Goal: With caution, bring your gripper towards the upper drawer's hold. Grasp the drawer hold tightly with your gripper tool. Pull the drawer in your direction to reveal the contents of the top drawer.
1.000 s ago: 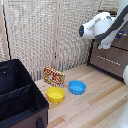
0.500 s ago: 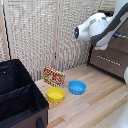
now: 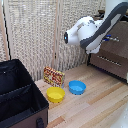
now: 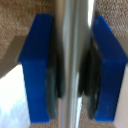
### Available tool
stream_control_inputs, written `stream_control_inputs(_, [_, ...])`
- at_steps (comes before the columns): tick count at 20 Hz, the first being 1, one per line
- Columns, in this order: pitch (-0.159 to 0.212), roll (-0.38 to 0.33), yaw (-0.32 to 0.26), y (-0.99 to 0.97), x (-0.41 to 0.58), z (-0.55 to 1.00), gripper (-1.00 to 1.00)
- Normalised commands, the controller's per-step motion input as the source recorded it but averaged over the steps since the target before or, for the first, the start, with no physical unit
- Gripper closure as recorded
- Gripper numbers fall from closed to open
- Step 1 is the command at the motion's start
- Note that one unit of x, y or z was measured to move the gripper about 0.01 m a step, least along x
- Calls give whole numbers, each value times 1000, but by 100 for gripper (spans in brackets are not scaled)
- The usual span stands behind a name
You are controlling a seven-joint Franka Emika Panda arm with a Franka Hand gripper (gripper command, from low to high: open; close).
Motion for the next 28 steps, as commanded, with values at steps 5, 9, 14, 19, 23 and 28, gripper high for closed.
stream_control_inputs(5, [31, 0, 0, 1000, 40, -475, 100])
stream_control_inputs(9, [36, 0, 0, 1000, 67, -499, 100])
stream_control_inputs(14, [2, -35, 0, 249, 87, -37, -100])
stream_control_inputs(19, [-4, -9, 0, -45, 0, 137, -100])
stream_control_inputs(23, [0, -1, -2, -4, 6, 147, -100])
stream_control_inputs(28, [0, -4, -43, 0, 30, 65, -100])
